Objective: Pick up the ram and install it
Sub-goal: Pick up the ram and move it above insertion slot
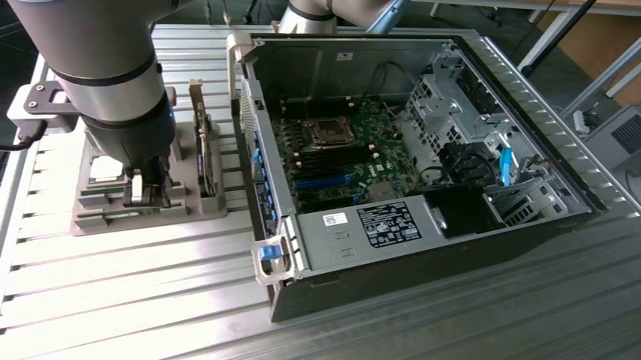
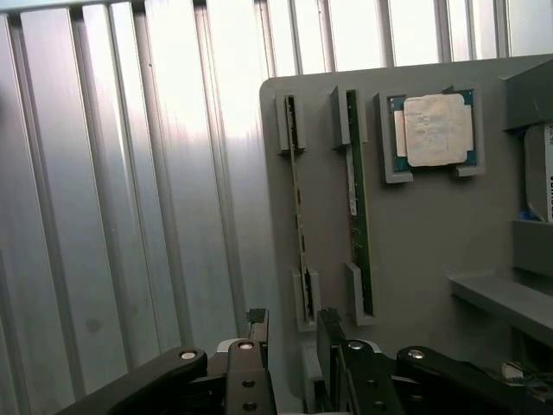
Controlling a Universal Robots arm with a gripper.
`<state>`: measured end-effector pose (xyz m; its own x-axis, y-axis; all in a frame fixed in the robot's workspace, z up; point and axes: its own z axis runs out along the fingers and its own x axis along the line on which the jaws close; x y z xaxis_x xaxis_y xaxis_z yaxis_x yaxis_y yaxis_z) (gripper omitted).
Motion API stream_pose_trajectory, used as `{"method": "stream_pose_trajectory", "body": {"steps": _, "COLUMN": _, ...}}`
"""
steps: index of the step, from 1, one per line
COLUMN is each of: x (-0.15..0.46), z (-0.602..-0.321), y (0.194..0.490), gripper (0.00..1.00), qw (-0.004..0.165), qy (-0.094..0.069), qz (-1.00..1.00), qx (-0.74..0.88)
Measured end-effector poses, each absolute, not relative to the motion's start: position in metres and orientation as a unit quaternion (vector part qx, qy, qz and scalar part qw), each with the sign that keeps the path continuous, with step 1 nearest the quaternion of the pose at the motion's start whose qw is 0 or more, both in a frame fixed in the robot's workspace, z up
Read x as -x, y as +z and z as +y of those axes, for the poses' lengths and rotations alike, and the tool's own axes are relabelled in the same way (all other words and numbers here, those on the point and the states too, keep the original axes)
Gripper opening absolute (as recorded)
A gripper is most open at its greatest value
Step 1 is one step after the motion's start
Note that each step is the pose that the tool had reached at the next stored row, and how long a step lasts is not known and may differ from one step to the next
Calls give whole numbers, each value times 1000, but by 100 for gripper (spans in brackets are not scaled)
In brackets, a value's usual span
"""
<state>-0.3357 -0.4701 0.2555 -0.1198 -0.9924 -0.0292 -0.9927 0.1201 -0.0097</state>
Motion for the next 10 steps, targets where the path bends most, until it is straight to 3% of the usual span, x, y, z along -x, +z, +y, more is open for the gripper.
{"method": "stream_pose_trajectory", "body": {"steps": 10, "x": 336, "z": -471, "y": 252, "gripper": 35, "qw": 14, "qy": 6, "qz": 748, "qx": 663}}
